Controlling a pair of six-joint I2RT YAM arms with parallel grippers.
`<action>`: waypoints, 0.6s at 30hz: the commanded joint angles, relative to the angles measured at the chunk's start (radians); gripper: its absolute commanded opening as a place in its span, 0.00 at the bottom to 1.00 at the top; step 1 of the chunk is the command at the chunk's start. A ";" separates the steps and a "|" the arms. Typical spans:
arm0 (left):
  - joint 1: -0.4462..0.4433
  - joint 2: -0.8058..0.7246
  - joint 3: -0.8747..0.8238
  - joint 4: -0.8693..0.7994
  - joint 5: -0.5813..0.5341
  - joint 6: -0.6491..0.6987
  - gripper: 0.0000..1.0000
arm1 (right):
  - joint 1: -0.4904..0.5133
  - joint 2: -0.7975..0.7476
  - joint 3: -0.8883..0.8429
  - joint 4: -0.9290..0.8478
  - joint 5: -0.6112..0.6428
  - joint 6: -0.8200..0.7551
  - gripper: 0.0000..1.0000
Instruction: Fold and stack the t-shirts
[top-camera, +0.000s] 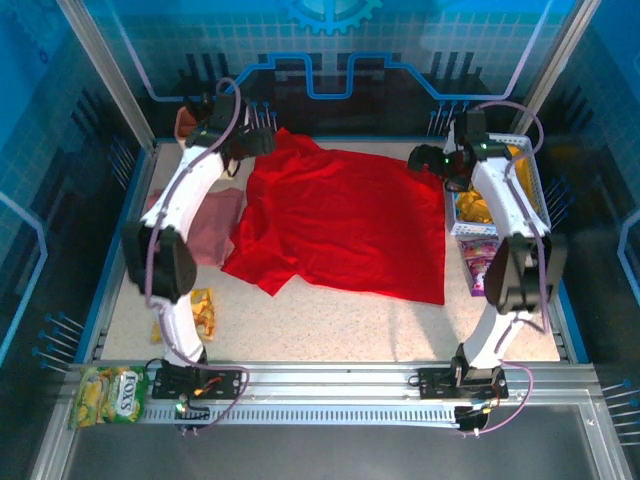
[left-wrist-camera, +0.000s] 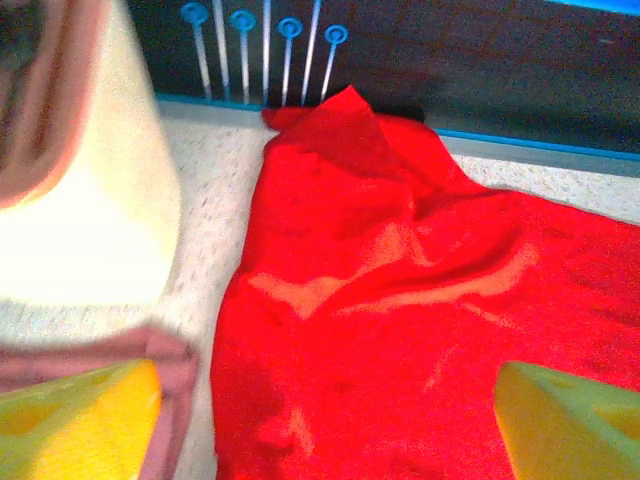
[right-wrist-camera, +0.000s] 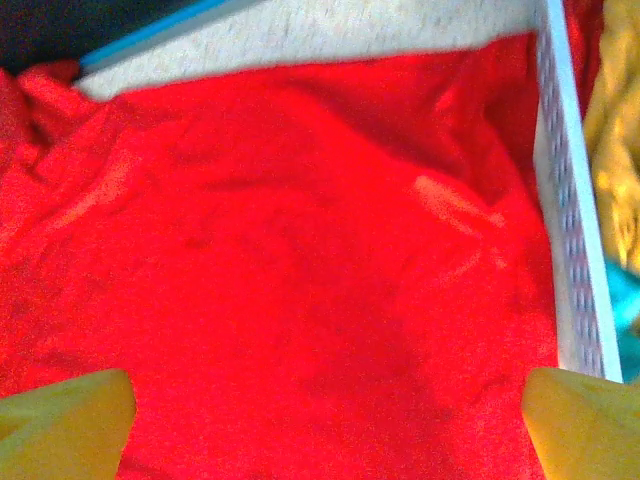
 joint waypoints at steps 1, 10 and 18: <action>-0.020 -0.206 -0.249 -0.098 -0.020 -0.128 0.83 | 0.031 -0.149 -0.161 -0.025 -0.037 0.014 1.00; -0.104 -0.550 -0.820 -0.120 0.105 -0.384 0.64 | 0.047 -0.471 -0.603 -0.073 -0.003 0.087 1.00; -0.238 -0.541 -1.032 -0.002 0.148 -0.502 0.63 | 0.038 -0.588 -0.851 -0.027 0.006 0.195 0.95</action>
